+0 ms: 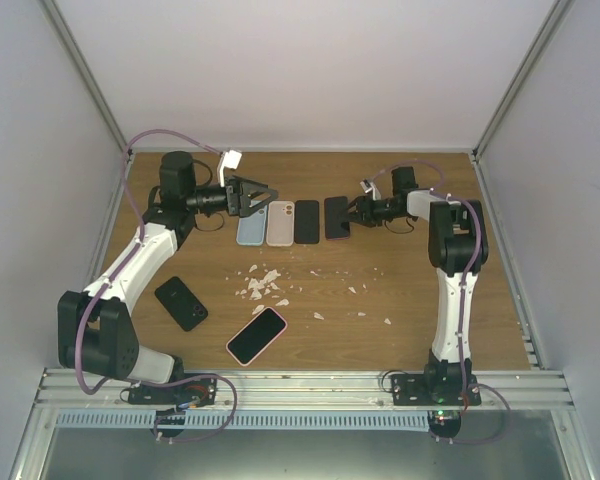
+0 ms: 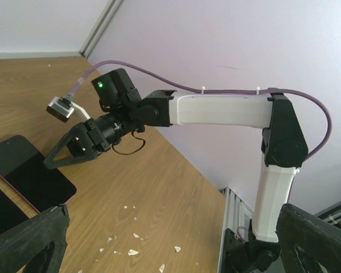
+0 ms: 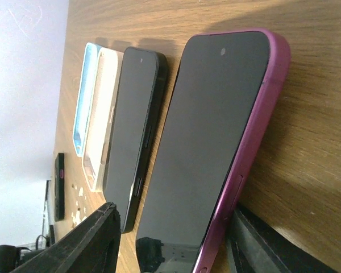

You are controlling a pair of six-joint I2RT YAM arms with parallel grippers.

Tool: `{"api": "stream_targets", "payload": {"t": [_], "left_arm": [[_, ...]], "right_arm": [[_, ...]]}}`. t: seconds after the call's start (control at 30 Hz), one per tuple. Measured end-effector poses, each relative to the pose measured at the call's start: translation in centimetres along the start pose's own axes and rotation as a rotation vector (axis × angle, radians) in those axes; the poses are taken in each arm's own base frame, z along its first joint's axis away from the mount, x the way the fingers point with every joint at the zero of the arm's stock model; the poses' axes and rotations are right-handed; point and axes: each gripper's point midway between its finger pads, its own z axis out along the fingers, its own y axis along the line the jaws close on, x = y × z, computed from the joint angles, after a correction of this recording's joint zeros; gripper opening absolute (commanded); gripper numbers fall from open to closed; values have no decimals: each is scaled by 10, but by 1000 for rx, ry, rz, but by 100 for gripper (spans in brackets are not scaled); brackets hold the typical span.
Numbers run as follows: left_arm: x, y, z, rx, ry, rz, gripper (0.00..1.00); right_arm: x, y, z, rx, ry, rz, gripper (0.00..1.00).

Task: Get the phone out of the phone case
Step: Place the phone at the center of the board, then adjust the phone at the center of the board.

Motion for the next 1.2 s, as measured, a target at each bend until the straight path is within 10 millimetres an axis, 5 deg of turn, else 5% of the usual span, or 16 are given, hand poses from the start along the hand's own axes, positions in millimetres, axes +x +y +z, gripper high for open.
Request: {"api": "stream_targets", "payload": {"t": [0.2, 0.4, 0.8, 1.03, 1.2], "left_arm": [[0, 6, 0, -31, -7, 7, 99], [1, 12, -3, -83, -10, 25, 99], [10, 25, -17, -265, 63, 90, 99], [52, 38, -27, -337, 223, 96, 99], [84, 28, -30, -341, 361, 178, 99]], "right_arm": [[2, 6, -2, 28, 0, -29, 68], [0, 11, -8, 59, -8, -53, 99], [10, 12, -28, 208, -12, -91, 100], [3, 45, -51, 232, -51, -182, 100], [-4, 75, -69, 233, -89, -262, 100]]}}
